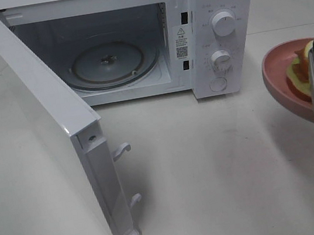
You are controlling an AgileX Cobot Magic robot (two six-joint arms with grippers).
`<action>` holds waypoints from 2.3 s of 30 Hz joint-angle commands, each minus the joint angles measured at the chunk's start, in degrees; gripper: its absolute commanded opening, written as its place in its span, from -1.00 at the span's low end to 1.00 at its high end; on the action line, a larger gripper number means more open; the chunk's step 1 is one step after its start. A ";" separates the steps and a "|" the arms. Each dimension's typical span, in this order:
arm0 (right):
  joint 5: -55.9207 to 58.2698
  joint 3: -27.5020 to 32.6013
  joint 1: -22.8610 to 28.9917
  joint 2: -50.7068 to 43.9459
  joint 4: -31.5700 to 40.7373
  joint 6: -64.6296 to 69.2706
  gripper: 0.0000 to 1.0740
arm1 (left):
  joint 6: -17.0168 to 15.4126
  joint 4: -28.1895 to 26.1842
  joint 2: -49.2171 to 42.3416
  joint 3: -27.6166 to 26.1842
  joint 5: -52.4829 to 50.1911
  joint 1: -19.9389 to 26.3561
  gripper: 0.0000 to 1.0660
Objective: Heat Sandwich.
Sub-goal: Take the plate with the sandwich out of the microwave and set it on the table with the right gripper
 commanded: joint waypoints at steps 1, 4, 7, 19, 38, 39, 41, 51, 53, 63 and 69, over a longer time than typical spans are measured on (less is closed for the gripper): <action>0.46 0.00 -0.29 -0.46 -2.98 5.96 -0.99 | -0.11 -0.23 -1.49 0.17 -0.46 0.00 0.90; 1.95 0.00 -0.29 -0.29 -3.04 8.71 -0.99 | -0.11 -0.23 -1.49 0.17 -0.46 0.00 0.90; 2.35 0.00 -0.29 -0.29 -3.21 10.14 -0.99 | -0.11 -0.23 -1.49 0.17 -0.46 0.00 0.90; 3.21 0.00 -0.29 0.29 -6.47 22.57 -0.99 | -0.11 -0.23 -1.49 0.17 -0.46 0.00 0.90; 1.32 -3.90 -0.46 16.73 -12.32 45.49 -0.99 | -0.11 -0.23 -1.49 0.17 -0.46 0.00 0.90; 1.32 -4.30 -0.46 17.53 -12.32 45.84 -0.99 | -0.11 -0.23 -1.49 0.17 -0.46 0.00 0.90; 1.38 -5.21 -0.46 19.77 -12.26 47.33 -1.00 | -0.11 -0.23 -1.49 0.17 -0.46 0.00 0.90; 0.97 -7.45 -4.53 25.04 -12.55 51.68 -0.99 | -0.11 -0.23 -1.49 0.17 -0.46 0.00 0.90; -0.29 -7.51 -6.36 25.55 -13.35 51.91 -0.99 | -0.11 -0.23 -1.49 0.17 -0.46 0.00 0.90; -3.27 -7.56 -12.26 27.79 -16.10 52.54 -0.99 | -0.11 -0.23 -1.49 0.17 -0.46 0.00 0.90; -6.42 -7.56 -13.81 29.51 -17.19 53.86 -0.99 | -0.11 -0.23 -1.49 0.17 -0.46 0.00 0.90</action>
